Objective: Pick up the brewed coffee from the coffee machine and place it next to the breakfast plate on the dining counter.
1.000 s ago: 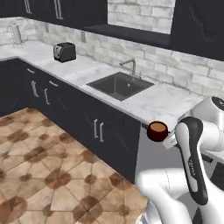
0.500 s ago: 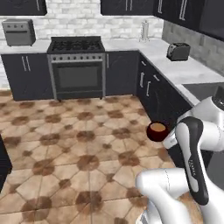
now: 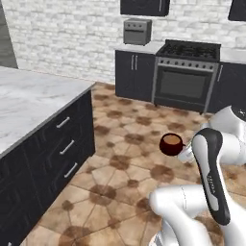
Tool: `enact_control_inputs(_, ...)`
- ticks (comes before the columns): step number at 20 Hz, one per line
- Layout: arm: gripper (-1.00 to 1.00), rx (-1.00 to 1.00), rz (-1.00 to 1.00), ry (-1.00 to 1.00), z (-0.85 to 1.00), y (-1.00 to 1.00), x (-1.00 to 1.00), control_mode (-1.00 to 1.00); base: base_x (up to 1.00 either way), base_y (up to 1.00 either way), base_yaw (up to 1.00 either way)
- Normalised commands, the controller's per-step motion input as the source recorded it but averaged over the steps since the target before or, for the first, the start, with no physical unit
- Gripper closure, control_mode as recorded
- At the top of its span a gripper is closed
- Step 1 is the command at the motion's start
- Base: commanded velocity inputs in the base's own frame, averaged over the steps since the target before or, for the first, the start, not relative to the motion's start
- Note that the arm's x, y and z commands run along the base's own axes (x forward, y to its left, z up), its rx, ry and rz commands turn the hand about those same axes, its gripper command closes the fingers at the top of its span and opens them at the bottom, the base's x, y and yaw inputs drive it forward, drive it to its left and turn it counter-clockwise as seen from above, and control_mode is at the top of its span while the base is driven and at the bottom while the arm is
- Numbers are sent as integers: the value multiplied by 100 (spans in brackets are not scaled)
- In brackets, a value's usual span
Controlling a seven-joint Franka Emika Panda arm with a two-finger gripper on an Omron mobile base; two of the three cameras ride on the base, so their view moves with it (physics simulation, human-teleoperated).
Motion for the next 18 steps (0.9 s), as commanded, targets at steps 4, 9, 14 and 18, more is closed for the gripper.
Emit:
enact_control_inputs(4,100,0,0,0,0,0,0,100,62,21,64)
enact_control_inputs(9,100,0,0,0,0,0,0,100,40,44,65)
enact_control_inputs(14,100,0,0,0,0,0,0,100,37,3,52)
enact_control_inputs(18,100,0,0,0,0,0,0,100,15,-84,23)
